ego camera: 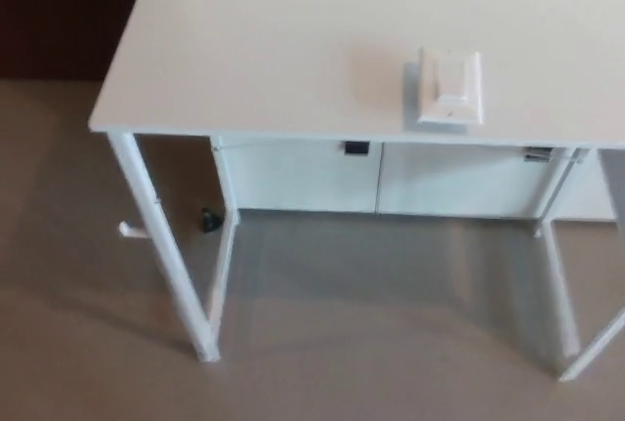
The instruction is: The robot walk towards a table in front and then clicks the light switch button using the right hand's index finger
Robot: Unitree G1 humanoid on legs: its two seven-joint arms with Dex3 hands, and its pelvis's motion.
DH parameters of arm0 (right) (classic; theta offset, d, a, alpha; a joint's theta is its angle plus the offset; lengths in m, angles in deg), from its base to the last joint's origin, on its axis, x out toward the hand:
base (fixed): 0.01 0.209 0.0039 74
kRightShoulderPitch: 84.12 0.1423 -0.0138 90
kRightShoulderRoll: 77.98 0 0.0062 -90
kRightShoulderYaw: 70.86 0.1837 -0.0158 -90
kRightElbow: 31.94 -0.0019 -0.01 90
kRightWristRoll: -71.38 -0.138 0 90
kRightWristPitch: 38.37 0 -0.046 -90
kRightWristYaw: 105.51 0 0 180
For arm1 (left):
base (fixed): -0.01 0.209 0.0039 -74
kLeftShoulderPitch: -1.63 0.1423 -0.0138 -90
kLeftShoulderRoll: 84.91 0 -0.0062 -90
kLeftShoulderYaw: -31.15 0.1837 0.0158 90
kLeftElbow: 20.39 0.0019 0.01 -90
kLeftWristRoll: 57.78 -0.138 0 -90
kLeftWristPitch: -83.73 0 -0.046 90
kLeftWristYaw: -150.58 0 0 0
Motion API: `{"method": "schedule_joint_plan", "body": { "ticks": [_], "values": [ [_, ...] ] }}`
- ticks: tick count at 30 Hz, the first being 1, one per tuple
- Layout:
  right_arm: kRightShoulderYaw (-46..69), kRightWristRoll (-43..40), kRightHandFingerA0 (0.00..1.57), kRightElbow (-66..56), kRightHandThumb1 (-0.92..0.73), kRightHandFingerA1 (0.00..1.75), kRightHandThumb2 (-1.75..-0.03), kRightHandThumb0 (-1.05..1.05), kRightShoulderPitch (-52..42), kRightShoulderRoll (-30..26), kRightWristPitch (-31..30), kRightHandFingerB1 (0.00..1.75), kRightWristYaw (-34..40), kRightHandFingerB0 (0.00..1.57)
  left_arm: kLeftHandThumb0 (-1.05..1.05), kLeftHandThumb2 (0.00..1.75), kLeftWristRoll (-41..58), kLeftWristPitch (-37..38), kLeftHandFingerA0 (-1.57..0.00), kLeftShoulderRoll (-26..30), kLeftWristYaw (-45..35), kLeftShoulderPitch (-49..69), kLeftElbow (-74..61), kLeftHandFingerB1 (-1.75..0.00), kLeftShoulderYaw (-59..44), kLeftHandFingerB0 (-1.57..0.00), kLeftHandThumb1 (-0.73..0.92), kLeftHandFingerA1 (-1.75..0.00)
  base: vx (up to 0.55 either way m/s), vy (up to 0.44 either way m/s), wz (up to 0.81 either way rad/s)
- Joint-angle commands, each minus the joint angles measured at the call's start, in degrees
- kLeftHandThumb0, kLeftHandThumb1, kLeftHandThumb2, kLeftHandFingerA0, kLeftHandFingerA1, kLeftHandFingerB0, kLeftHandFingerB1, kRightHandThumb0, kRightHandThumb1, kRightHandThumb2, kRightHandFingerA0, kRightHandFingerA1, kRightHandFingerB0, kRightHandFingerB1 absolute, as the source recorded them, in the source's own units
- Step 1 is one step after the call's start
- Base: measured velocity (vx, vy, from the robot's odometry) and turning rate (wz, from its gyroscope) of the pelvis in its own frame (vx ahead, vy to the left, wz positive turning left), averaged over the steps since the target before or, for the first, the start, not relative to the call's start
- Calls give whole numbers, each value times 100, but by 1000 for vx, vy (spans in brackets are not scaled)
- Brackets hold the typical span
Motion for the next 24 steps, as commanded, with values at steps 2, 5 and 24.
{"method": "schedule_joint_plan", "body": {
  "ticks": [2,5,24],
  "values": [
    [10,-21,56,40,-53,43,-56,-18,17,-50,40,39,-14,45,-15,61,-35,94,-19,82,2,7,13,-33,-48,-21,72,-38,73,-156,-6],
    [-3,11,55,-11,-54,42,-56,-17,10,-54,20,39,18,45,-14,61,-22,104,-20,64,-7,-10,16,-33,-54,-22,71,-38,73,-84,-2],
    [-60,84,54,-81,-50,44,-60,-24,159,-85,-66,42,16,44,-18,62,-93,64,-21,92,70,-120,27,-33,-83,-22,70,-37,121,6,2]
  ]
}}
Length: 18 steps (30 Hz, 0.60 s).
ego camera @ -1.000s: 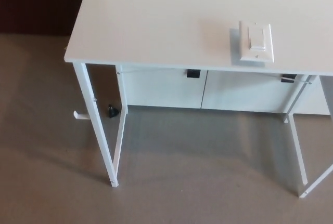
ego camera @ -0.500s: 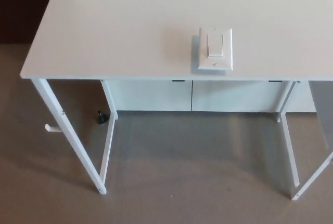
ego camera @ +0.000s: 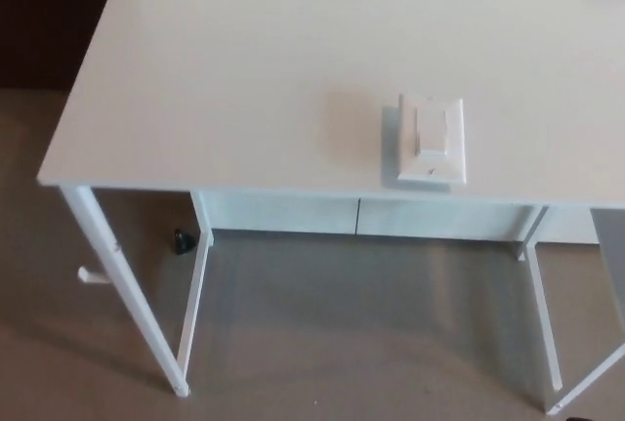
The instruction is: The robot walk towards a table in front and then clicks the light switch button using the right hand's index finger
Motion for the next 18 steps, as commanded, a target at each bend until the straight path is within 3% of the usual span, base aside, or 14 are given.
{"method": "schedule_joint_plan", "body": {
  "ticks": [1,5,8,18],
  "values": [
    [-15,86,54,83,-50,45,-60,-24,73,-121,40,42,29,45,-19,62,-20,2,-21,57,24,3,-11,-33,-13,-22,70,-37,206,-218,12],
    [-60,126,56,124,-54,42,-56,-17,87,-146,16,38,44,45,-18,62,-15,137,-21,32,4,37,112,-33,-39,-22,70,-38,274,-448,18],
    [-114,196,56,168,-54,42,-56,-18,139,-193,71,38,80,46,-16,61,33,79,-21,3,15,2,95,-33,-55,-22,71,-37,210,-122,5],
    [-133,68,52,44,-52,43,-59,-22,156,-177,-202,40,38,45,-18,62,27,142,-22,-23,7,37,106,-33,-63,-22,69,-38,207,99,-11]
  ]
}}
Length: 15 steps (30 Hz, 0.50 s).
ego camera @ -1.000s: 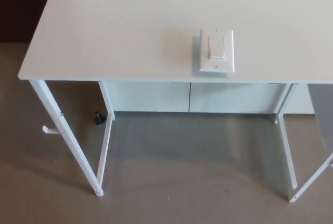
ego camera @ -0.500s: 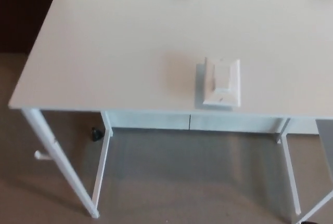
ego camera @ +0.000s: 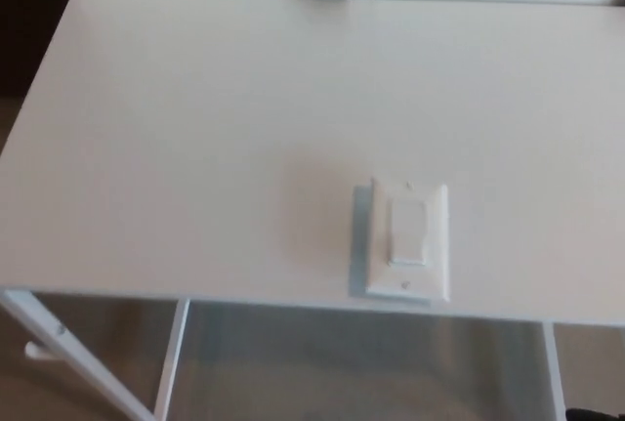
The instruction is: The robot walk towards a table in front and then clicks the light switch button using the right hand's index finger
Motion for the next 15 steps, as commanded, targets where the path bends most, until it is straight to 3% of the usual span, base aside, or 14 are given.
{"method": "schedule_joint_plan", "body": {
  "ticks": [1,5,9,15],
  "values": [
    [-12,17,52,-61,-52,43,-59,-22,-51,-28,-130,40,25,45,-18,62,13,149,-22,71,-3,24,70,-33,-77,-22,69,-38,228,295,-43],
    [-47,27,55,-58,-56,41,-56,-15,-52,-46,-85,38,-30,45,-16,61,15,60,-22,72,23,69,-54,-33,-84,-23,70,-38,197,243,-9],
    [-37,-24,52,32,-52,43,-60,-21,73,-18,-108,40,-46,43,-14,61,11,89,-21,84,27,10,-64,-33,-82,-22,71,-38,1,-3,-2],
    [-78,2,54,-95,-56,41,-56,-16,9,-14,-145,38,-55,45,-14,61,56,75,-21,81,4,57,-112,-33,-109,-23,71,-37,-147,-192,7]
  ]
}}
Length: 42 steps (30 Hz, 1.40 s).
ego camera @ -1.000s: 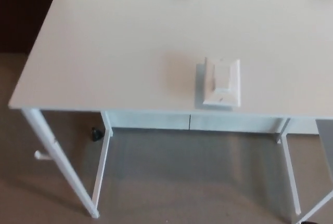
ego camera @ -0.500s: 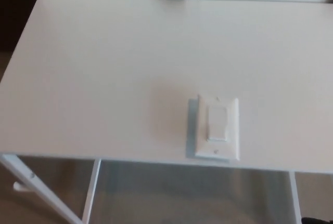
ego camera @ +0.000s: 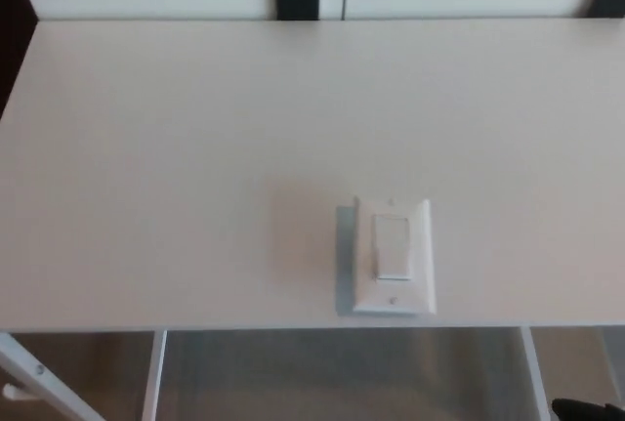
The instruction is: The robot walk towards a table in front and then clicks the light switch button using the right hand's index finger
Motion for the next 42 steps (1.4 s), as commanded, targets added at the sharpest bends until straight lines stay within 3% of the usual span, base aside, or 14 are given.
{"method": "schedule_joint_plan", "body": {
  "ticks": [1,7,21,34,37,42],
  "values": [
    [-13,20,54,-48,-56,41,-56,-16,-60,-67,-118,38,-11,45,-14,61,60,-14,-21,17,-18,90,-109,-33,-22,-23,71,-37,-153,-419,34],
    [-53,48,55,-152,-56,41,-56,-16,-65,-86,-248,38,51,45,-14,61,76,19,-20,30,-88,42,-44,-33,-6,-23,70,-38,-20,-268,2],
    [-70,52,56,-13,-56,41,-56,-17,-138,-132,-101,38,18,45,-13,61,59,-236,-20,40,-97,224,-434,-32,150,-22,72,-37,-16,80,3],
    [-183,175,58,84,-54,43,-56,-18,8,-137,-7,39,95,47,-16,61,-55,37,-23,88,-60,106,-154,-33,86,-23,71,-38,10,0,5],
    [-247,327,53,-58,-52,45,-62,-27,-168,-204,127,42,138,44,-18,62,21,-98,-22,101,-131,164,-246,-33,82,-23,70,-38,0,0,0],
    [-352,373,58,-416,-55,42,-56,-22,-367,-201,312,39,100,49,-17,62,6,-65,-22,105,-120,119,-269,-33,79,-23,70,-38,0,0,0]
  ]
}}
